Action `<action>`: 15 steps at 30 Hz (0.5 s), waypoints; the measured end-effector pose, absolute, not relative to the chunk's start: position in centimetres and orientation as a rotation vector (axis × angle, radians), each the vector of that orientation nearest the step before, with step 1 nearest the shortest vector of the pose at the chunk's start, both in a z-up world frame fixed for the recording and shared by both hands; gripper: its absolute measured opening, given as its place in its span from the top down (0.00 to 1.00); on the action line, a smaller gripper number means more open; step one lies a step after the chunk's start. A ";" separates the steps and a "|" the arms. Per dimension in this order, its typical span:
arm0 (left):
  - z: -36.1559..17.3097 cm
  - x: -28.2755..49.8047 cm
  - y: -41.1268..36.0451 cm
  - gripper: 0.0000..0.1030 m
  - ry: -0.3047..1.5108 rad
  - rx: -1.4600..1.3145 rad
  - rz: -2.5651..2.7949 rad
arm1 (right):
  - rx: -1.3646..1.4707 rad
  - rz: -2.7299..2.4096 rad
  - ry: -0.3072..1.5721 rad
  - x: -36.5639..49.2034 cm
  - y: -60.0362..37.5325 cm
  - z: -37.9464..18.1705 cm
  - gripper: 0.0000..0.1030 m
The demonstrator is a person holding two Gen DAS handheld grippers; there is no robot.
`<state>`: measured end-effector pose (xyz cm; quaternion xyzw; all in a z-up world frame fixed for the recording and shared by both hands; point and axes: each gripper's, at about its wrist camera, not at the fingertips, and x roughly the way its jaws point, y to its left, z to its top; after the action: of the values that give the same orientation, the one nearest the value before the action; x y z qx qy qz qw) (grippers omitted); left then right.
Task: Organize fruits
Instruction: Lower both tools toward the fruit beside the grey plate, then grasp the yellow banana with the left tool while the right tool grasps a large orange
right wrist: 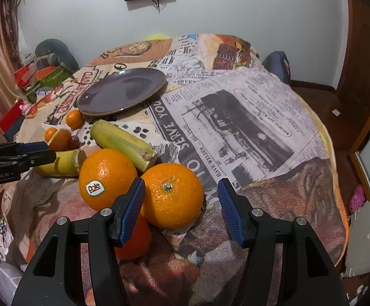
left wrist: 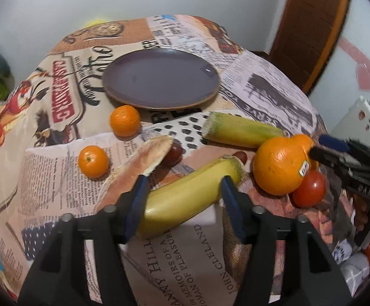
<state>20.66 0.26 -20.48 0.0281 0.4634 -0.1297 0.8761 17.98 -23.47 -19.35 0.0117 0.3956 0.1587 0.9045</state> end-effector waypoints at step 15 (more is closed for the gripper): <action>-22.4 23.3 -1.5 0.34 1.112 0.173 -0.344 | 0.018 0.377 0.860 18.2 -22.7 -20.1 0.44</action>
<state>23.32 -1.53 -22.44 0.0815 0.5246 -0.1624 0.8317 18.25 -22.67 -20.07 0.0085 0.4144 0.1817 0.8917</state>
